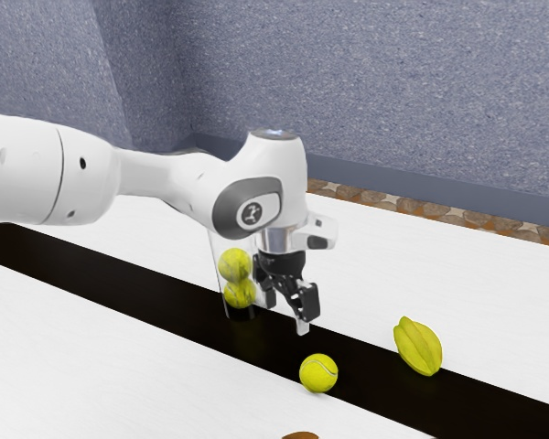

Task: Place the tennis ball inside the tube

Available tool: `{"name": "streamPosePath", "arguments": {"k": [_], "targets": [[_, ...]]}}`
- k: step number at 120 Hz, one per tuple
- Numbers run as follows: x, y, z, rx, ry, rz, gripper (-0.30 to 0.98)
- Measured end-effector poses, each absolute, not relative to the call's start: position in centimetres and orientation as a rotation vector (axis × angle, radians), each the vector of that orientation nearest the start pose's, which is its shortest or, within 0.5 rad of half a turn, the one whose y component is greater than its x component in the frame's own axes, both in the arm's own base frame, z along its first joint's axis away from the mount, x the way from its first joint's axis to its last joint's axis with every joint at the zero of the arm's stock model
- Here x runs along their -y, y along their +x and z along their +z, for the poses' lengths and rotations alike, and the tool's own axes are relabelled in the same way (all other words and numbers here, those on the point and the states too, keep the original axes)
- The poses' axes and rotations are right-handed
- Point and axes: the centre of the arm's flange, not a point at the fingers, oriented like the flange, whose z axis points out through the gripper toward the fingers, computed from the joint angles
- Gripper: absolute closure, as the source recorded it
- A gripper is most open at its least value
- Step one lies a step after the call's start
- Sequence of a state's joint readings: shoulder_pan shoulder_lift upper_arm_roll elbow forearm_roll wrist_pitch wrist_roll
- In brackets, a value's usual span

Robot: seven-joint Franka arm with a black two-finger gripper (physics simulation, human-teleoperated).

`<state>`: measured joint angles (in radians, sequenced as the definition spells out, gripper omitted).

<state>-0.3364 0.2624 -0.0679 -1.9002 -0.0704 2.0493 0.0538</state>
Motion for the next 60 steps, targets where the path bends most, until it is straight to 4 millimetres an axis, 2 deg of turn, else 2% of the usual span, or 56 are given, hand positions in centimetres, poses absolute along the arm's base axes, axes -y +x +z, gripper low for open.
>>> {"name": "streamPosePath", "arguments": {"k": [15, 29, 60], "targets": [[25.1, 53.6, 34.2, -0.689, -3.114, 0.209, 0.00], [26.4, 52.9, 33.0, -0.709, -3.109, 0.213, 0.00], [27.3, 53.8, 27.7, -0.678, -3.126, 0.170, 0.00]]}}
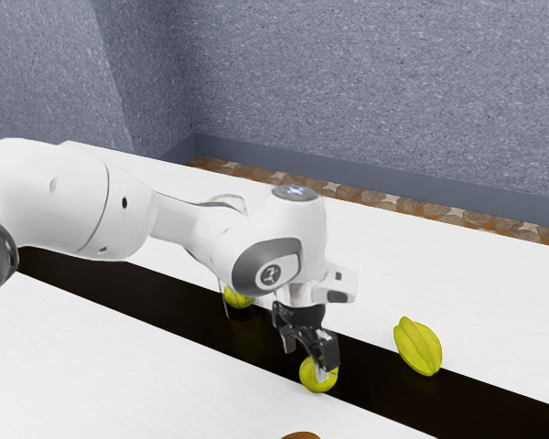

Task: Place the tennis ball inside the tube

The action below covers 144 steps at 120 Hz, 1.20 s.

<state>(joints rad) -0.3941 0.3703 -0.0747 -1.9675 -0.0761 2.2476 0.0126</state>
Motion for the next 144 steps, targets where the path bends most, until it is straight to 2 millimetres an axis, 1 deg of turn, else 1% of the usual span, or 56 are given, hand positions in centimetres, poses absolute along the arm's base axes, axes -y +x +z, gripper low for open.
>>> {"name": "streamPosePath", "arguments": {"k": [21, 33, 55, 61, 72, 77, 85, 93, 97, 109, 119, 126, 144], "targets": [[27.6, 54.4, 25.7, -0.652, -3.148, 0.113, 0.00], [28.3, 54.3, 25.4, -0.658, -3.157, 0.092, 0.00], [28.6, 53.5, 24.6, -0.643, -3.172, 0.110, 0.01], [28.6, 53.4, 24.5, -0.636, -3.175, 0.115, 0.08], [28.6, 53.4, 24.8, -0.630, -3.179, 0.110, 0.29], [28.6, 53.5, 25.0, -0.629, -3.178, 0.107, 0.33], [28.6, 53.5, 25.4, -0.626, -3.175, 0.106, 0.34], [28.7, 53.4, 26.6, -0.626, -3.175, 0.089, 0.35], [28.8, 53.4, 27.6, -0.628, -3.177, 0.073, 0.36], [28.7, 53.2, 31.9, -0.625, -3.183, 0.013, 0.38], [28.1, 53.0, 35.3, -0.609, -3.187, -0.017, 0.40], [27.3, 52.9, 37.2, -0.586, -3.189, -0.019, 0.41], [24.0, 52.9, 41.4, -0.499, -3.196, -0.016, 0.43]]}}
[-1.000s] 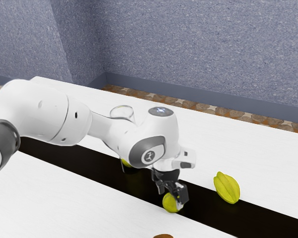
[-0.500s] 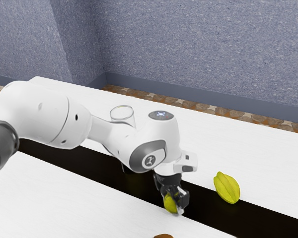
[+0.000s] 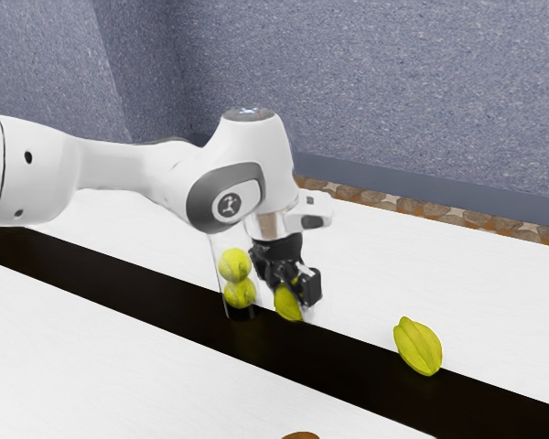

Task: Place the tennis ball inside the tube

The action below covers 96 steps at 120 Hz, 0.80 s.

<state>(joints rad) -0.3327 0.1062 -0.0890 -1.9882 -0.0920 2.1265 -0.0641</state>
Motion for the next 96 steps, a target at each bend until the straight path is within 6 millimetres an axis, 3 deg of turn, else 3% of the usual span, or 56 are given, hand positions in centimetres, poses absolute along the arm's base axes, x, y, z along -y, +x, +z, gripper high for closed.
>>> {"name": "streamPosePath", "arguments": {"k": [19, 44, 67, 75, 89, 96], "targets": [[20.1, 52.8, 46.1, -0.398, -3.202, -0.028, 0.45], [14.3, 55.0, 51.4, -0.250, -3.187, -0.040, 0.46], [9.5, 57.0, 53.4, -0.130, -3.163, -0.019, 0.47], [9.4, 57.8, 53.6, -0.129, -3.153, -0.008, 0.46], [12.7, 58.1, 53.8, -0.219, -3.136, 0.002, 0.47], [13.0, 58.0, 53.9, -0.230, -3.130, 0.006, 0.47]]}}
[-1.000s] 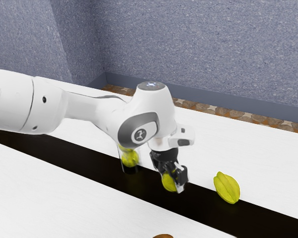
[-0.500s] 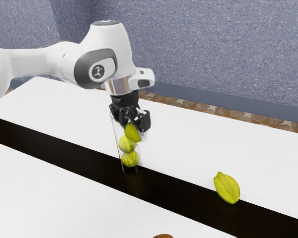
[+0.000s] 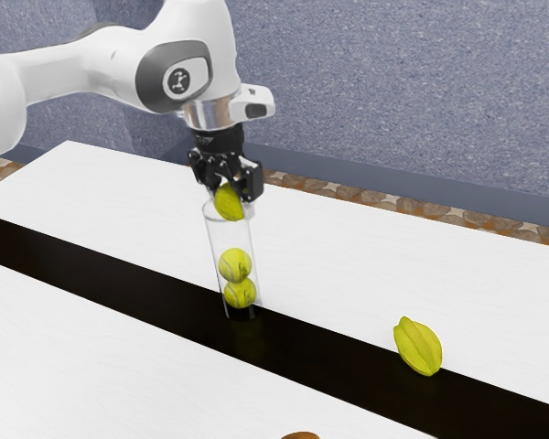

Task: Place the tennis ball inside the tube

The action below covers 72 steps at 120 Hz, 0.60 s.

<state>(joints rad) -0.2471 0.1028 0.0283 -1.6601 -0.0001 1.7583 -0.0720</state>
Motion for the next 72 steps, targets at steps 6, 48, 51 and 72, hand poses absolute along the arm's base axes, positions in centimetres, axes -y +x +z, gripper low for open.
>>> {"name": "streamPosePath", "arguments": {"k": [6, 48, 51, 72], "targets": [[12.3, 58.2, 54.1, -0.214, -3.126, 0.009, 0.47], [8.7, 60.2, 53.4, -0.123, -3.097, 0.029, 0.47], [8.6, 60.3, 53.3, -0.121, -3.095, 0.031, 0.47], [7.3, 61.7, 52.4, -0.081, -3.085, 0.036, 0.47]]}}
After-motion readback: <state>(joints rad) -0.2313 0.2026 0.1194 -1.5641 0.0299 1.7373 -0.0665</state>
